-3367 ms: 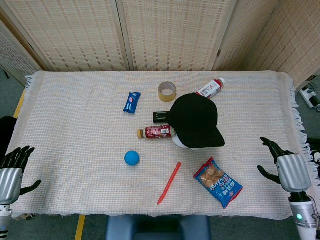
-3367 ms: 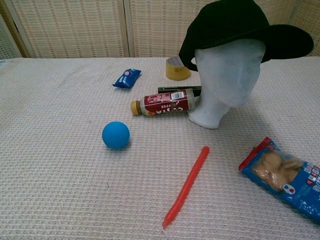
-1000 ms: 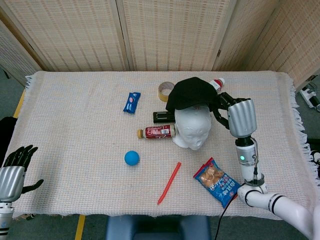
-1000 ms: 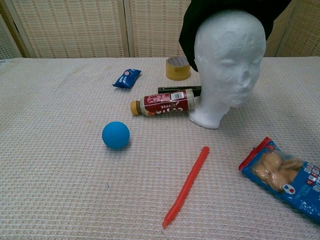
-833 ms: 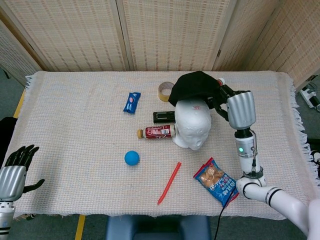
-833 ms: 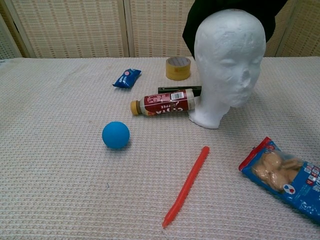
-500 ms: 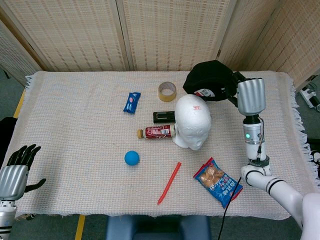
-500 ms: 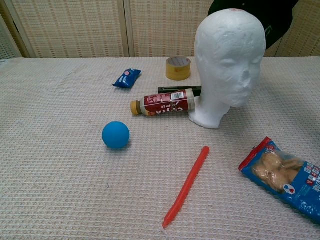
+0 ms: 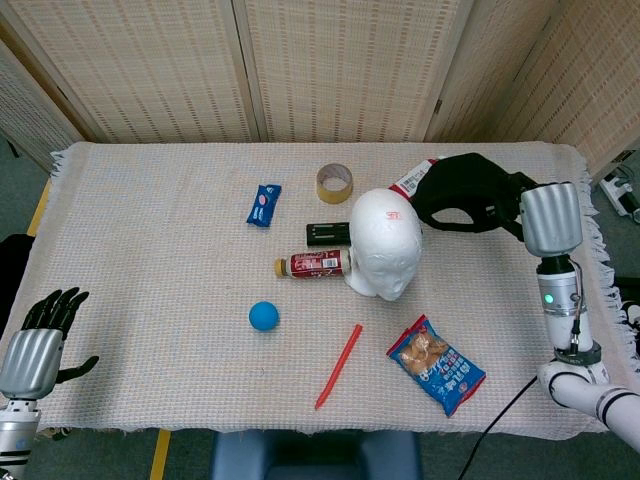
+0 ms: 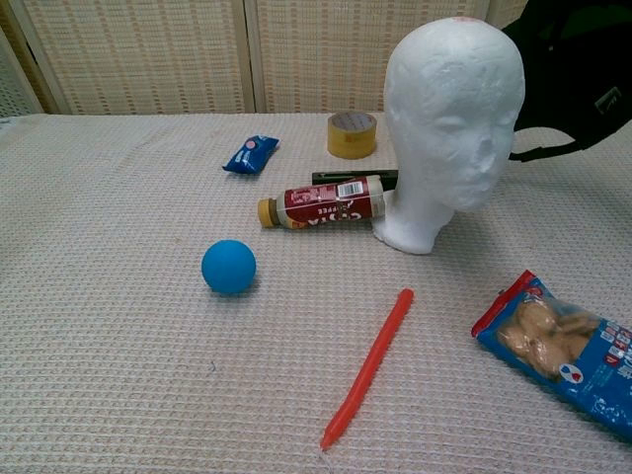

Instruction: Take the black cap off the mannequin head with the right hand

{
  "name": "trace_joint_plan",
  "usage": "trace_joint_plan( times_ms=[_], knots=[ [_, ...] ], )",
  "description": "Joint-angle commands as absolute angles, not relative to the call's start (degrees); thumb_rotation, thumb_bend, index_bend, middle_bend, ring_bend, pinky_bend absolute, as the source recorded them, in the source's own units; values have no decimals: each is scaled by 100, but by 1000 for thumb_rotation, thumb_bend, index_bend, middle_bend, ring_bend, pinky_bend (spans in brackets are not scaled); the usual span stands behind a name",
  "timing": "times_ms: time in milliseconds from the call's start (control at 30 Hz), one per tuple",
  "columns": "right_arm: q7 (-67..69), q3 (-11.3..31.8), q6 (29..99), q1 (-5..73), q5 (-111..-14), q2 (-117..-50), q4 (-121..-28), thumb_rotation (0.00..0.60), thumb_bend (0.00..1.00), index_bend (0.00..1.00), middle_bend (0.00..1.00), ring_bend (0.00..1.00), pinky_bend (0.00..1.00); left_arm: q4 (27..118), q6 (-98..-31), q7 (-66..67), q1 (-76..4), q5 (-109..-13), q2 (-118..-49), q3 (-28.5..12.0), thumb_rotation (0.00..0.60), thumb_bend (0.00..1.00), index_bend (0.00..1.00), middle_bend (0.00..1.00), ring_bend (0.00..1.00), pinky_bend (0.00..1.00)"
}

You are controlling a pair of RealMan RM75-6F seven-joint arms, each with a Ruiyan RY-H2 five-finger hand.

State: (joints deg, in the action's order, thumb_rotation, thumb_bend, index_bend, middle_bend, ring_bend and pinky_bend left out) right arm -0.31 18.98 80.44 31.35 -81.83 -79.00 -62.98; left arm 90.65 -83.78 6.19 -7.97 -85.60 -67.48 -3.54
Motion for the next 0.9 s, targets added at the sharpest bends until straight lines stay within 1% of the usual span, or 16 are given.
trace_joint_plan(
  times_ms=[33, 167, 300, 433, 500, 567, 600, 633, 667, 700, 733, 767, 800, 833, 900],
  knots=[
    [-120, 1475, 8151, 2678, -8291, -7491, -6899, 600, 696, 853, 757, 937, 1000, 9069, -8400, 613, -794, -8579, -6740, -347, 600, 164, 150, 120, 84, 162],
    [-125, 1237, 8097, 2525, -8339, -7507, -7018, 600, 697, 854, 757, 937, 1000, 9076, -8448, 581, -773, -8600, -6736, -339, 600, 164, 151, 119, 84, 163],
    [-40, 1092, 7931, 2530, -8336, -7801, -6662, 600, 697, 853, 757, 937, 1000, 9083, -8483, 570, -743, -8626, -6725, -307, 600, 164, 151, 119, 84, 162],
    [137, 972, 7723, 2603, -8347, -8247, -6165, 600, 694, 847, 756, 923, 1000, 9099, -8516, 557, -709, -8601, -6706, -302, 600, 164, 151, 118, 84, 163],
    [123, 909, 7605, 2630, -8343, -8418, -5974, 600, 649, 798, 733, 858, 1000, 9103, -8521, 561, -701, -8616, -6700, -287, 600, 164, 151, 118, 84, 162],
    [82, 835, 7438, 2645, -8316, -8546, -5872, 600, 539, 685, 673, 739, 972, 9107, -8519, 566, -691, -8611, -6693, -277, 600, 165, 151, 118, 84, 162],
    [46, 802, 7346, 2641, -8287, -8564, -5886, 600, 457, 595, 618, 655, 914, 9107, -8520, 564, -686, -8603, -6692, -276, 600, 165, 151, 118, 84, 163],
    [-37, 772, 7188, 2638, -8211, -8554, -5950, 600, 393, 523, 571, 592, 851, 9104, -8520, 560, -680, -8592, -6691, -277, 600, 165, 151, 118, 84, 163],
    [-125, 749, 7039, 2629, -8129, -8514, -6050, 600, 268, 368, 464, 467, 698, 9100, -8521, 555, -677, -8586, -6692, -277, 600, 165, 151, 118, 84, 163],
    [-198, 738, 6908, 2620, -8045, -8454, -6190, 600, 160, 234, 369, 357, 554, 9093, -8519, 549, -674, -8582, -6694, -276, 600, 165, 151, 118, 84, 162],
    [-259, 723, 6772, 2607, -7962, -8349, -6398, 597, 85, 130, 293, 269, 445, 9083, -8510, 543, -673, -8578, -6698, -271, 600, 165, 151, 118, 84, 162],
    [-303, 719, 6681, 2587, -7886, -8258, -6569, 579, 28, 50, 214, 178, 338, 9075, -8500, 539, -675, -8577, -6700, -266, 600, 165, 151, 117, 84, 162],
    [-343, 717, 6619, 2565, -7823, -8160, -6748, 546, 3, 9, 151, 111, 266, 9066, -8489, 536, -677, -8572, -6704, -264, 600, 165, 150, 117, 84, 163],
    [-398, 705, 6567, 2528, -7759, -8024, -6985, 505, 0, 0, 101, 61, 215, 9056, -8474, 532, -681, -8565, -6711, -263, 600, 165, 150, 117, 84, 163],
    [-469, 681, 6581, 2447, -7710, -7803, -7353, 449, 0, 0, 50, 22, 172, 9046, -8458, 521, -686, -8554, -6720, -266, 600, 165, 149, 114, 83, 163]
  ],
)
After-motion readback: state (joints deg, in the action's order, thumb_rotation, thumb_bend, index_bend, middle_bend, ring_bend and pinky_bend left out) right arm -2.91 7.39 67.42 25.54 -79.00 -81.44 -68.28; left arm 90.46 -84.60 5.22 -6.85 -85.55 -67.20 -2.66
